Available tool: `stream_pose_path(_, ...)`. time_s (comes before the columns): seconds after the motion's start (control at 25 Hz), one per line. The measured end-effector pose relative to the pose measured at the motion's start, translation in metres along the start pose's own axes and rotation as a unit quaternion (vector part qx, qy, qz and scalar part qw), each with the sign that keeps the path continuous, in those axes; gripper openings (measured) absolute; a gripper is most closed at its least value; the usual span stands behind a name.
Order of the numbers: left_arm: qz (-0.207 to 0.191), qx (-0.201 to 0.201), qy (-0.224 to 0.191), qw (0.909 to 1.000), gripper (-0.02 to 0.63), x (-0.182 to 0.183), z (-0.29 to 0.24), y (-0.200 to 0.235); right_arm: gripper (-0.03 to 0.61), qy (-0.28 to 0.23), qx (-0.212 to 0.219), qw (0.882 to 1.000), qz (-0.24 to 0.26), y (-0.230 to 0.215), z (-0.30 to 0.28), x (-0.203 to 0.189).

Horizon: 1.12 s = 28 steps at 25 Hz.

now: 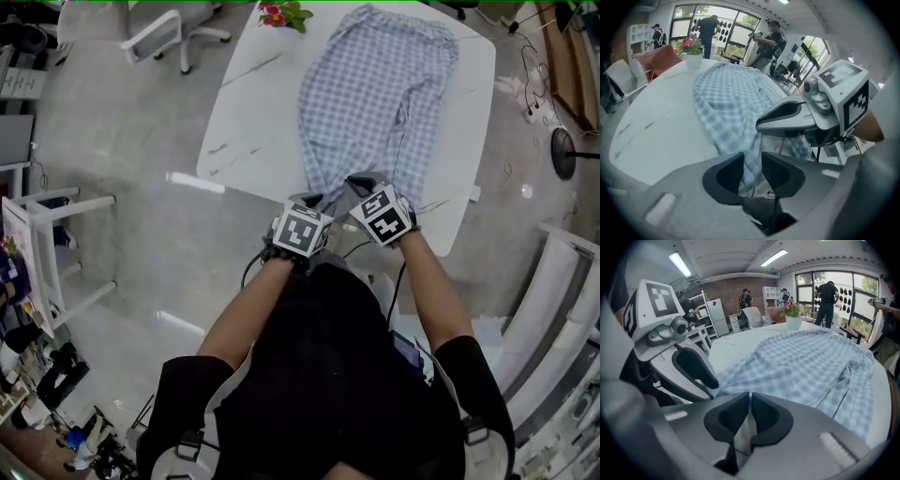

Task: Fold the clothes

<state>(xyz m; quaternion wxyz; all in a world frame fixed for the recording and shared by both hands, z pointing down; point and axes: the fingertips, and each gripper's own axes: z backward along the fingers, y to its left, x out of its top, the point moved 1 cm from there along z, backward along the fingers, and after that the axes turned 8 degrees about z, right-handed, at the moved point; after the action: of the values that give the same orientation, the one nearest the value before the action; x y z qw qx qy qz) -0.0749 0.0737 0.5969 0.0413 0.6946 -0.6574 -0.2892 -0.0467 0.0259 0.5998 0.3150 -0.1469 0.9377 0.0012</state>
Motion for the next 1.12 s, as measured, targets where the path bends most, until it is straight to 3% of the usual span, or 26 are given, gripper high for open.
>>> stream_pose_path(0.2, 0.015, 0.012, 0.001, 0.9998, 0.124, -0.001, -0.004, 0.004, 0.018, 0.005, 0.008, 1.0, 0.0, 0.004, -0.005, -0.005)
stream_pose_path(0.4, 0.027, 0.029, -0.007, 0.9992, 0.064, 0.001, -0.005, 0.011, 0.017, 0.005, -0.006, 1.0, -0.001, 0.003, -0.005, -0.004)
stream_pose_path(0.72, 0.007, 0.012, -0.014, 0.9998, 0.028, 0.002, 0.012, 0.008, 0.015, 0.008, -0.023, 1.0, 0.004, 0.003, -0.005, -0.006)
stream_pose_path(0.84, 0.017, -0.002, -0.024, 0.9996, 0.021, 0.001, 0.024, 0.01, 0.015, 0.014, -0.031, 0.999, 0.009, 0.004, -0.006, -0.008)
stream_pose_path(1.12, 0.01, 0.0, -0.016, 0.9998, 0.017, -0.009, 0.043, 0.042, 0.015, 0.032, -0.055, 0.998, 0.018, 0.005, -0.008, -0.009)
